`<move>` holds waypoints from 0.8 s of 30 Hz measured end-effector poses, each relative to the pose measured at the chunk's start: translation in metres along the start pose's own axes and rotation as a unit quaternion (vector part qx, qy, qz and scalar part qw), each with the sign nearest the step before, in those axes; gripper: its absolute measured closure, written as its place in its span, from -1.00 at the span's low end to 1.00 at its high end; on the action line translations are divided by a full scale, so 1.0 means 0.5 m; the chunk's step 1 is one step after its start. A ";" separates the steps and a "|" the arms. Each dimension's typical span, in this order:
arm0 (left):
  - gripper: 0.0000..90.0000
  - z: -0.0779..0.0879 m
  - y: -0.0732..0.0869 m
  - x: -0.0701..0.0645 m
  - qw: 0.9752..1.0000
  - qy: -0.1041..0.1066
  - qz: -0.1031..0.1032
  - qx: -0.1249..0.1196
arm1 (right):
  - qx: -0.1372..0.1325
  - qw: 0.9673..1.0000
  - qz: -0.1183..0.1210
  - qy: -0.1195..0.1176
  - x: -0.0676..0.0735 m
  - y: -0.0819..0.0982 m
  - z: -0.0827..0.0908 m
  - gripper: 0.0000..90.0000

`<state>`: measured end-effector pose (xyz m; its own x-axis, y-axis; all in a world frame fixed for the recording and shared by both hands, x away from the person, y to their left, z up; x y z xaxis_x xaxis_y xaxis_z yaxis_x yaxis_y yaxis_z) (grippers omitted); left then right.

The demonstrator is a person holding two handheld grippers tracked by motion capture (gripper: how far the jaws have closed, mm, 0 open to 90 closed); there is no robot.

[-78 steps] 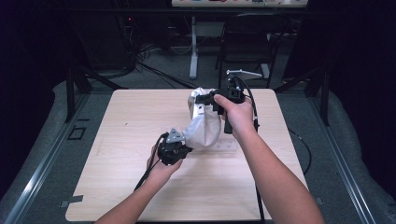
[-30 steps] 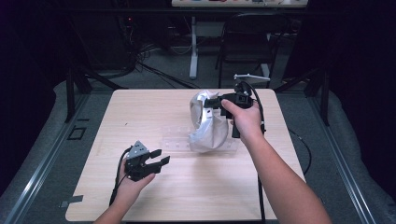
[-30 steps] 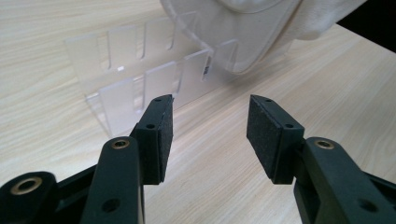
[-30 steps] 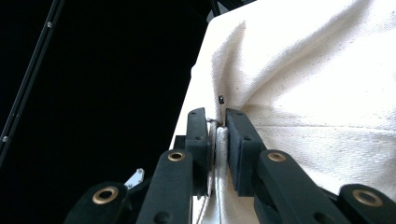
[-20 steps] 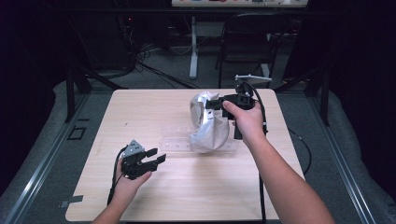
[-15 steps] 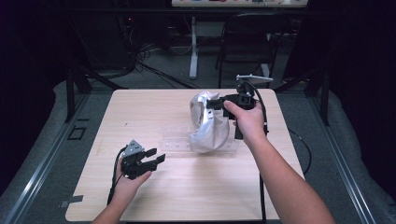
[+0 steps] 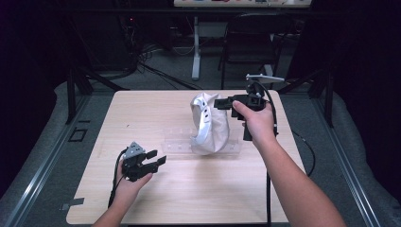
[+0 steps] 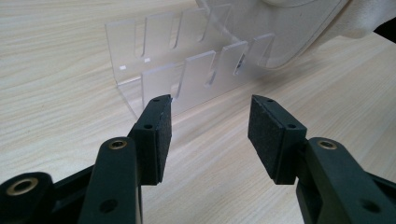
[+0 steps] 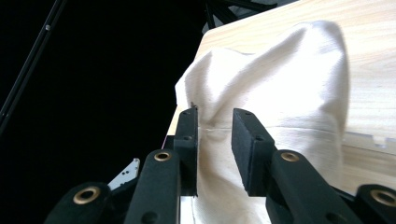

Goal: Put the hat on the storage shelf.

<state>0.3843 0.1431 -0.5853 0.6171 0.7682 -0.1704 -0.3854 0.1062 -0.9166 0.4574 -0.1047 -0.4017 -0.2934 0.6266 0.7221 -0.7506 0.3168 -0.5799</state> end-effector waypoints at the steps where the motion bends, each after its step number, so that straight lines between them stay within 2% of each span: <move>1: 0.11 0.000 0.000 0.001 1.000 -0.001 -0.001 0.001 | 0.001 1.000 0.003 0.000 -0.002 -0.001 0.004 0.60; 12: 0.10 -0.004 0.005 0.001 1.000 -0.003 0.002 0.001 | -0.011 1.000 0.007 0.013 -0.022 -0.012 0.029 0.58; 19: 0.10 -0.003 0.005 0.001 1.000 -0.003 0.002 0.001 | -0.012 0.999 0.019 0.024 -0.034 -0.006 0.036 0.56; 24: 0.10 -0.003 0.005 0.001 1.000 -0.003 0.002 0.001 | -0.020 0.997 0.055 0.045 -0.045 0.002 0.047 0.53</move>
<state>0.3848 0.1428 -0.5883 0.6123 0.7718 -0.1717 -0.3882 0.1043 -0.9156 0.4495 -0.1352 -0.4098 -0.3175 0.7192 0.6180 -0.6917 0.2701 -0.6697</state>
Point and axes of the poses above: each handheld gripper's, and its own axes: z roughly backward along the jaws, y roughly out of its underside, x roughly to its left, the point moved 9 cm from there along -z, roughly forward along the jaws, and after that the axes turned 11 degrees about -x, right-handed, at the moved point
